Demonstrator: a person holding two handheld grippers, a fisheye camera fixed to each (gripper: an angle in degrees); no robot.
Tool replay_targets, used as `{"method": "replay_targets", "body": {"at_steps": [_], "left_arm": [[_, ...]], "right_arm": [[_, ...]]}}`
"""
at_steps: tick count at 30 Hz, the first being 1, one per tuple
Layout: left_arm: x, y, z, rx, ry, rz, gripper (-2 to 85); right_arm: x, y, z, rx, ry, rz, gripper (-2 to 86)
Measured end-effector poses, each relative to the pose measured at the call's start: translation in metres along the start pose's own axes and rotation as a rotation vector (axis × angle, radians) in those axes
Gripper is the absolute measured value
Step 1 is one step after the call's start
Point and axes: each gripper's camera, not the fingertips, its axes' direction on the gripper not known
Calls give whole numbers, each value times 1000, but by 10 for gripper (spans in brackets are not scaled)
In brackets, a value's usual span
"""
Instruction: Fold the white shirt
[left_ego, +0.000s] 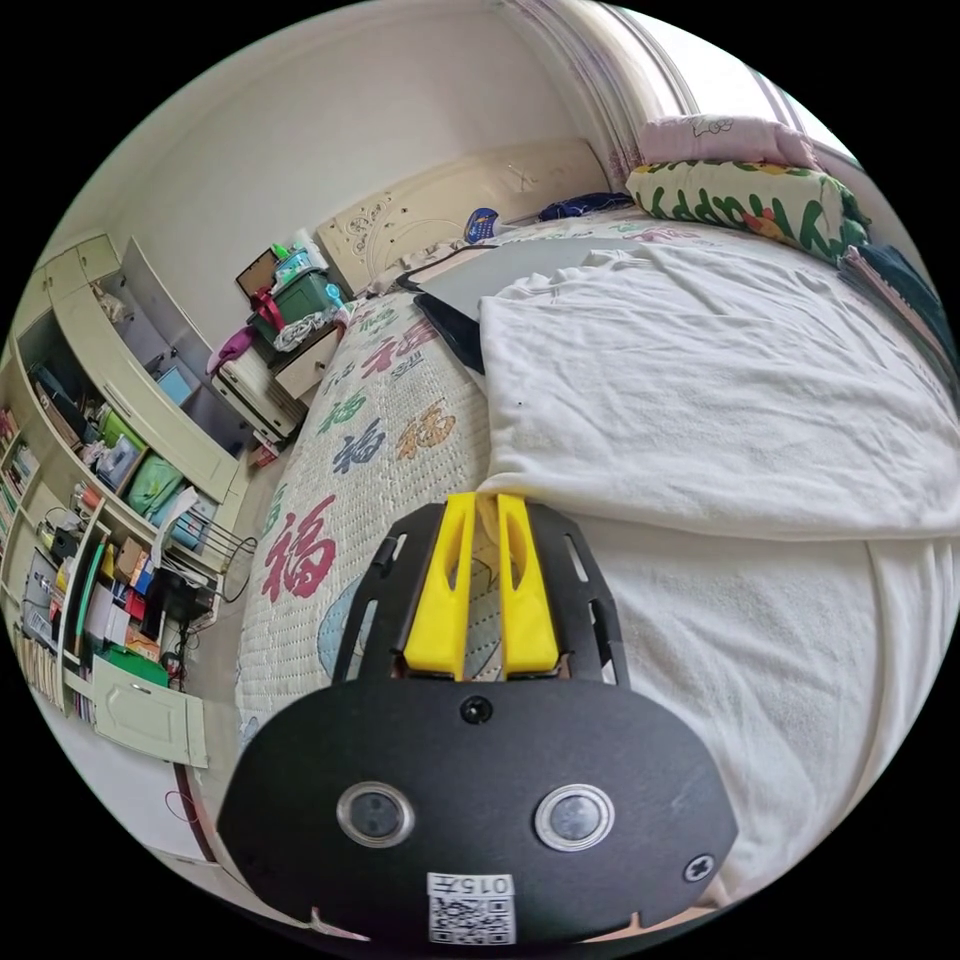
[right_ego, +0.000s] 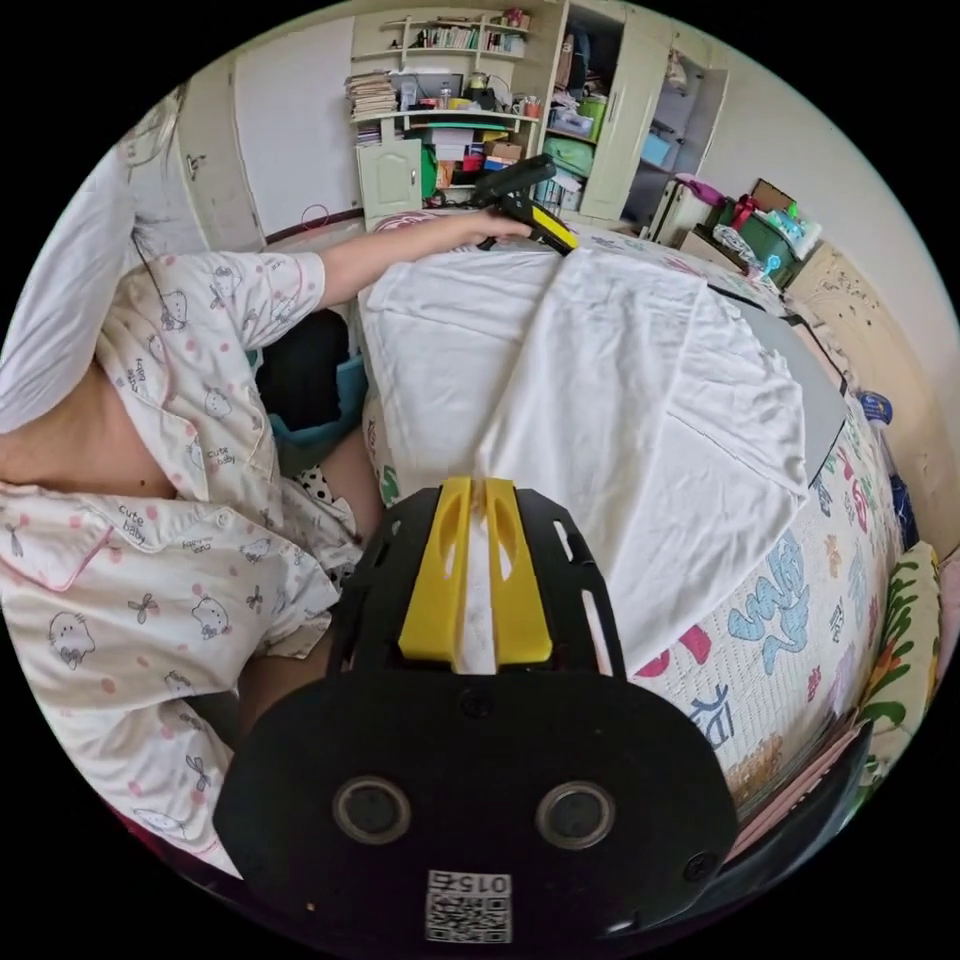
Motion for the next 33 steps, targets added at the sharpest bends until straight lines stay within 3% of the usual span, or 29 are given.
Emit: {"method": "replay_targets", "body": {"at_steps": [10,15,17,20,25,28,33], "left_arm": [[2,-15,-27,-2,-5,5,11],[1,-23,-42,-14,-5,12,21],[-17,-27,-53,-45,80,-19,33],[-51,-20,-75,-52,165,-49,62],[-111,-28,-113,31,196,-141,77],[-124,-62,-120,96,268,-178,85],[-114,-148,-83,86,329,-201,109]], "right_arm": [[-19,-12,9,-43,-58,-100,51],[-10,-12,-23,91,-40,-112,58],[3,-15,-32,145,27,-58,43],[15,-27,-14,30,65,-94,44],[48,-53,4,-149,-37,-223,45],[93,-82,-6,-69,55,-177,51],[219,-151,3,128,145,132,71]]}}
